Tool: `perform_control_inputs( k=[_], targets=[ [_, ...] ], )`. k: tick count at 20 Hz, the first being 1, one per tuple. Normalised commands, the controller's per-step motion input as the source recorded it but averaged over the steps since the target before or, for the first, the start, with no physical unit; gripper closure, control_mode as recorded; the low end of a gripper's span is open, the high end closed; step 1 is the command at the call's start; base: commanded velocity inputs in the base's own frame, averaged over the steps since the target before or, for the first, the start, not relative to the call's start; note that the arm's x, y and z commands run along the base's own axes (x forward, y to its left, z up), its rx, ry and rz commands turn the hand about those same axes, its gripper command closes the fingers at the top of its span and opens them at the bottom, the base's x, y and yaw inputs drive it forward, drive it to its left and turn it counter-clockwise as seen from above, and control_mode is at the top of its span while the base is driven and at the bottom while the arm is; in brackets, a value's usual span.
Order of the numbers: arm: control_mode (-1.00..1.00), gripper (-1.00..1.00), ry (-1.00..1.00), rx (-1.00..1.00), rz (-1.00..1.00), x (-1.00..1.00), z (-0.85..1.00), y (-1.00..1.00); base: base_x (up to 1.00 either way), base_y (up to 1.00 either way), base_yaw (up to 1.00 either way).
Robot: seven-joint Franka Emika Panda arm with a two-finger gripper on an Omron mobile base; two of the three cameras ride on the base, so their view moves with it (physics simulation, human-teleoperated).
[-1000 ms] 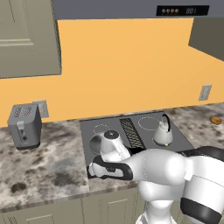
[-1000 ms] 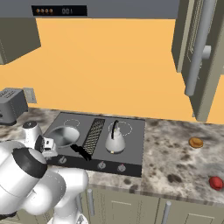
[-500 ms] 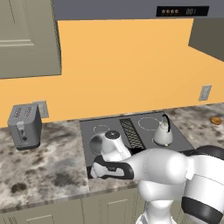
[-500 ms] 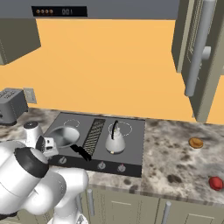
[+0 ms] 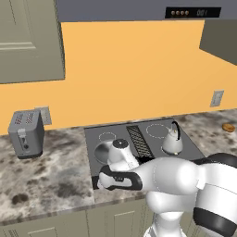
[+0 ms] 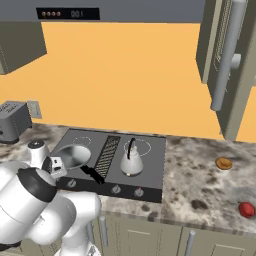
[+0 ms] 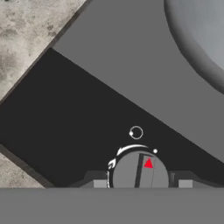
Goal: Pick the pan from the cabinet and place it on the stove. Then turn on the stove burner for the pan.
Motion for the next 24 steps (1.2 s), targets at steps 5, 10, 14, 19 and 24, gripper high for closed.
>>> perform_control_inputs(
  k=[5, 10, 14, 19, 24],
  targets=[
    [-1.00, 1.00, -0.13, -0.03, 0.28, -0.18, -0.36, 0.00, 0.00, 0.00, 0.00],
    [-1.00, 1.00, -0.11, -0.05, 0.28, -0.15, -0.43, 0.00, 0.00, 0.00, 0.00],
    [-1.00, 1.00, -0.04, -0.10, 0.23, -0.15, -0.50, 0.00, 0.00, 0.00, 0.00],
    [-1.00, 1.00, -0.01, -0.12, 0.11, -0.25, -0.41, 0.00, 0.00, 0.00, 0.00],
    [-1.00, -1.00, -0.05, -0.06, 0.04, -0.28, -0.15, 0.00, 0.00, 0.00, 0.00]
  ],
)
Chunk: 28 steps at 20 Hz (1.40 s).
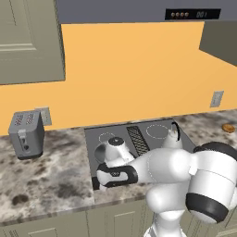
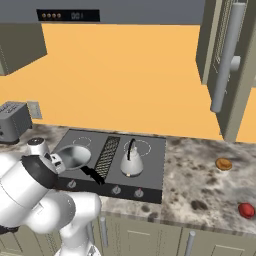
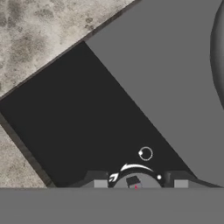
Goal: Pick the pan from the cabinet and place it on the stove. Then turn on the stove burner for the pan.
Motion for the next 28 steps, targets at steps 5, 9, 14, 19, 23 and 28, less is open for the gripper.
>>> perform_control_inputs(
  k=[5, 9, 14, 19, 23, 28],
  targets=[
    [-1.00, -1.00, -0.05, 0.00, 0.02, -0.22, 0.06, -0.01, 0.00, 0.00, 0.00],
    [-1.00, -1.00, -0.04, 0.00, 0.00, -0.17, 0.23, -0.01, 0.00, 0.00, 0.00],
    [-1.00, -1.00, -0.03, -0.02, 0.00, -0.09, 0.32, 0.00, 0.00, 0.00, 0.00],
    [-1.00, -1.00, -0.02, -0.04, 0.02, 0.00, 0.14, 0.01, 0.00, 0.00, 0.00],
    [-1.00, -1.00, 0.00, -0.03, 0.12, 0.03, 0.00, 0.24, 0.00, 0.00, 0.00],
    [-1.00, -1.00, 0.00, -0.02, 0.16, -0.01, 0.00, 0.41, 0.00, 0.00, 0.00]
  ],
)
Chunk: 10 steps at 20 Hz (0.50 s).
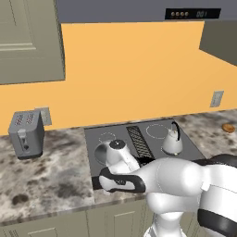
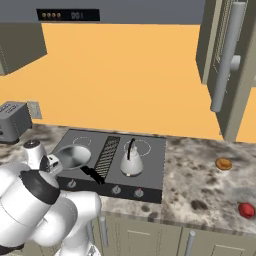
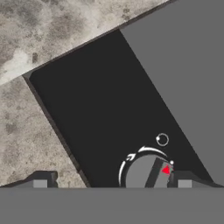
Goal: Pick the pan from the cabinet and place it on the stove. Then turn on the stove burner for the pan.
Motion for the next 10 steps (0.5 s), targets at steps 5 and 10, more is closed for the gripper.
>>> perform_control_inputs(
  k=[5, 10],
  targets=[
    [-1.00, -1.00, 0.00, -0.01, 0.16, -0.03, 0.00, 0.45, 0.00, 0.00, 0.00],
    [-1.00, -1.00, 0.00, 0.00, 0.15, -0.06, 0.01, 0.40, 0.00, 0.00, 0.00]
  ],
)
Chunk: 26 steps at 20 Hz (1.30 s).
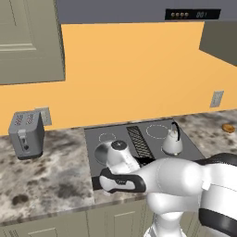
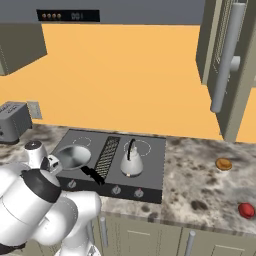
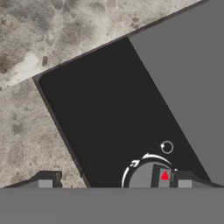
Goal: Pick the pan from the cabinet and place it on the stove. Then turn on the stove burner for the pan.
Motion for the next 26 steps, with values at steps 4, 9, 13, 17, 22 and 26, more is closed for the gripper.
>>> perform_control_inputs(
  k=[4, 9, 13, 17, 22, 26],
  targets=[
    [-1.00, -1.00, 0.00, 0.00, 0.09, -0.08, 0.37, 0.14, 0.00, 0.00, 0.00],
    [-1.00, -1.00, 0.00, -0.02, 0.09, -0.05, 0.47, 0.15, 0.00, 0.00, 0.00],
    [-1.00, -1.00, 0.00, -0.04, 0.08, -0.05, 0.52, 0.14, 0.00, 0.00, 0.00],
    [-1.00, -1.00, -0.01, -0.04, 0.06, -0.08, 0.51, 0.15, 0.00, 0.00, 0.00],
    [-1.00, -1.00, -0.04, -0.04, 0.05, -0.10, 0.51, 0.15, 0.00, 0.00, 0.00],
    [-1.00, -1.00, -0.10, -0.02, 0.00, -0.21, 0.48, 0.12, 0.00, 0.00, 0.00]
  ],
)
